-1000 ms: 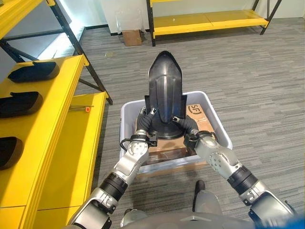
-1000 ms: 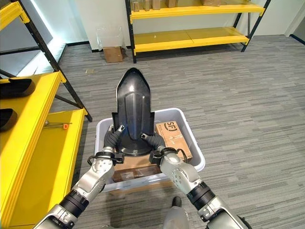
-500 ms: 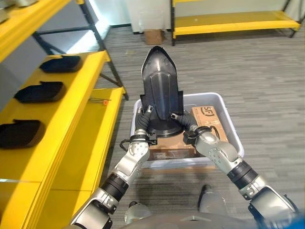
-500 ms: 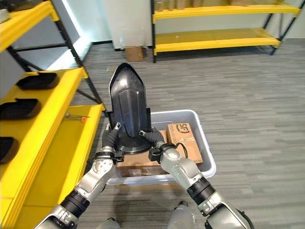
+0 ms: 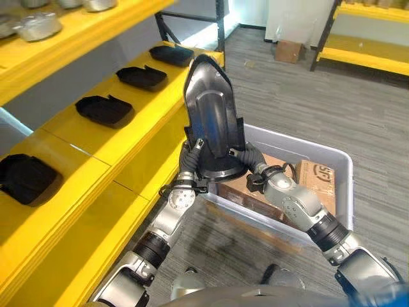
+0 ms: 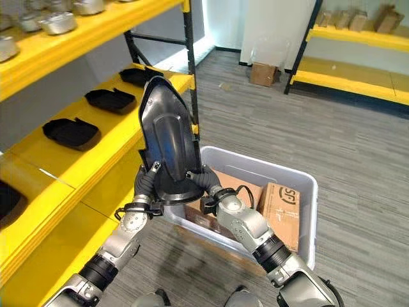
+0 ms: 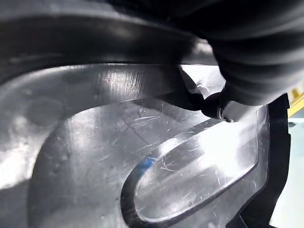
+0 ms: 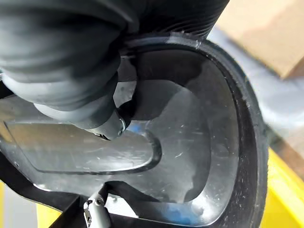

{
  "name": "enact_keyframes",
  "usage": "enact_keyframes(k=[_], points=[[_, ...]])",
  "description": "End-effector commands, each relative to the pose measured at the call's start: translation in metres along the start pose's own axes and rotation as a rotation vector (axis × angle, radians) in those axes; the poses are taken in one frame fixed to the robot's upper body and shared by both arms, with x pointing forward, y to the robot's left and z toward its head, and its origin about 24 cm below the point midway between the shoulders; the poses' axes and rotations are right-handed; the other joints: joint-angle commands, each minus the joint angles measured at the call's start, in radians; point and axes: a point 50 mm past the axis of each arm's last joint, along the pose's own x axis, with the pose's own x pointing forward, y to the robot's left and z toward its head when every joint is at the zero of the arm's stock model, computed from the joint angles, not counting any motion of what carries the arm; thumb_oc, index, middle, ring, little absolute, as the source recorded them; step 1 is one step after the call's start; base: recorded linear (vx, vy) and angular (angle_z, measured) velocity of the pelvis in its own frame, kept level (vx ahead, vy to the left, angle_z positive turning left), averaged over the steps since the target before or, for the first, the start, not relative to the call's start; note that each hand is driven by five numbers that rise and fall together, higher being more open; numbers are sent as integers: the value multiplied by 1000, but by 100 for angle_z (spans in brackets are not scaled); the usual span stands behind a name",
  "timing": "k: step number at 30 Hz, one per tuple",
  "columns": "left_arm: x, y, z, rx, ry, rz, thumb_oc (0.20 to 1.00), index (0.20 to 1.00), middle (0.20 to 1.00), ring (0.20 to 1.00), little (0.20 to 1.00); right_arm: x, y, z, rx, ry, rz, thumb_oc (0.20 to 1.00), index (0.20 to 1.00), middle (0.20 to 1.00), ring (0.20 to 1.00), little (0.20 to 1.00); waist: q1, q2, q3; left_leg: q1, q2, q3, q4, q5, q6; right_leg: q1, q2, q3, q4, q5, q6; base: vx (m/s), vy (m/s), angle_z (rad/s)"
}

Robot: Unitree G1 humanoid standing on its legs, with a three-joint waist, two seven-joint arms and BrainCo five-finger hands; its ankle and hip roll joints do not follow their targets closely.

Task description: Move parts from the plastic box to the shelf.

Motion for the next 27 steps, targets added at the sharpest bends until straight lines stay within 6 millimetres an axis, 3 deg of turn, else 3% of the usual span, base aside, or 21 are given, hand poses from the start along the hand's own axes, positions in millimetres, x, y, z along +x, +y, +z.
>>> enact_keyframes(k=[1,3,5,6,8,10,12,15,16,17,21,24,27], points=[[12,-27,34,29,-121,-138,200,200,200,200,200,-10,88,54,80,-271,383,200,200,200,200,200,-5,6,-17,24,12,-54,-104,53,10,40,59,131,17,-78,48,-274,154,55],[14,-30,34,40,-136,-135,200,200,200,200,200,-12,85,48,85,-261,405,200,200,200,200,200,-19,-1,-11,-19,5,-87,-108,74,15,33,186,185,39,-138,-11,-252,34,84],[13,-31,32,43,-142,-128,200,200,200,200,200,-13,83,45,80,-255,417,200,200,200,200,200,-23,-9,-4,-37,-5,-107,-107,79,12,37,248,206,47,-166,-36,-148,-13,71],[11,-30,30,39,-149,-124,200,200,200,200,200,-14,80,44,84,-245,421,200,200,200,200,200,-25,-21,4,-51,-25,-130,-107,85,8,49,308,231,31,-176,-54,-103,-22,23],[10,-26,29,41,-152,-109,200,200,200,200,200,-13,76,41,84,-228,434,200,200,200,200,200,-21,-27,10,-64,-37,-154,-99,91,0,61,326,238,10,-169,-62,-132,-66,46],[8,-16,31,31,-171,-92,200,200,200,200,200,-11,74,39,97,-219,458,200,200,200,200,200,12,-33,29,-138,-40,-200,-39,111,-16,103,305,236,-65,-135,-76,-236,-136,37],[8,-11,35,45,-191,-87,200,200,200,200,200,-10,81,40,96,-225,464,200,200,200,200,200,31,-24,39,-190,-24,-191,-17,129,-23,118,297,214,-89,-130,-85,-202,-95,48],[10,-12,33,44,-167,-144,200,200,200,200,200,-8,85,41,110,-233,404,200,200,200,200,200,13,-21,45,-186,18,-64,-7,147,-41,149,277,151,-111,-119,-71,-93,-47,42],[10,-12,33,44,-167,-144,200,200,200,200,200,-8,85,41,110,-233,404,200,200,200,200,200,11,-22,45,-187,19,-65,-5,147,-42,150,277,150,-112,-119,-71,-145,25,136],[9,-12,29,38,-151,-167,200,200,200,200,200,-7,83,39,115,-230,374,200,200,200,200,200,0,-24,38,-177,49,-13,32,132,-41,148,261,119,-119,-102,-68,-134,50,153],[7,-7,27,35,-161,-145,200,200,200,200,200,-2,81,37,87,-231,383,200,200,200,200,200,-11,-41,29,-115,102,41,117,46,-18,125,220,79,-96,-104,-70,-186,142,102],[10,-6,29,31,-171,-140,200,200,200,200,200,2,82,44,75,-238,385,200,200,200,200,200,-8,-53,17,-66,133,37,176,10,-19,110,195,50,-73,-120,-76,-174,230,43],[14,-7,32,44,-194,-148,200,200,200,200,200,4,84,51,64,-237,403,200,200,200,200,200,3,-52,-13,-22,137,-15,219,1,-28,76,173,19,-26,-151,-92,-166,330,23]])
